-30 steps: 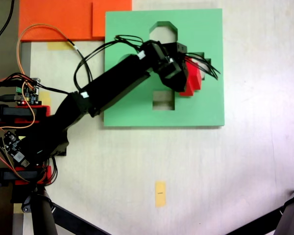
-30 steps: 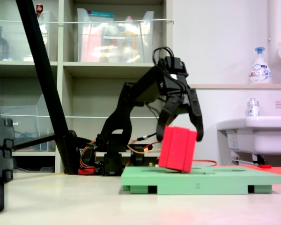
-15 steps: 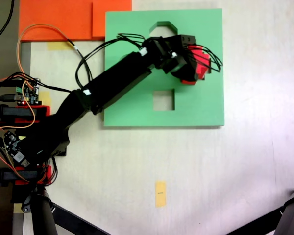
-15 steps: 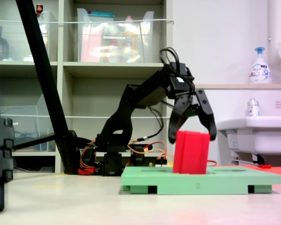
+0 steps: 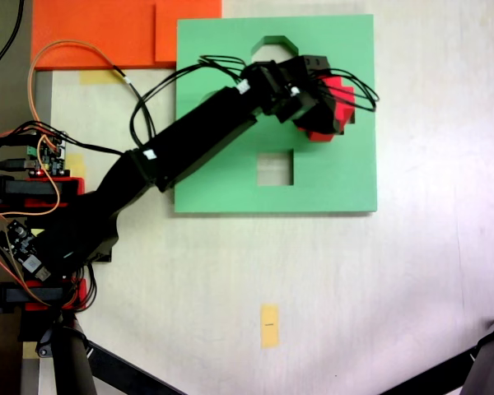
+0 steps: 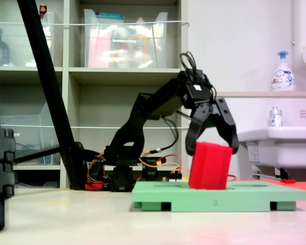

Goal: Put the cross columnar block into the corresponding hole

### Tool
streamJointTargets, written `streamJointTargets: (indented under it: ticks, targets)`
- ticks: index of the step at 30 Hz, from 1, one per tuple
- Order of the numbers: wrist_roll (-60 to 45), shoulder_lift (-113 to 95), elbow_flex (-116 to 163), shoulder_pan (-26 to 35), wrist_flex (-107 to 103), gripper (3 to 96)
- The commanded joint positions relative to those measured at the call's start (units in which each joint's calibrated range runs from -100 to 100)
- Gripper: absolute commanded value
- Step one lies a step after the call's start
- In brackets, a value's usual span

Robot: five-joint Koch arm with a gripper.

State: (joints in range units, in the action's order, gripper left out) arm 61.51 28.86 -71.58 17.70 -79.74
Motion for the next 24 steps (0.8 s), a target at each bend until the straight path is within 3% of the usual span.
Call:
streamJointTargets:
  ticks: [1,24]
  targets:
    - [-0.05,-9.45,-4.39,0.59,4.77,37.7]
    - [-5.03,0.19,-4.39,-0.10,9.88,40.1]
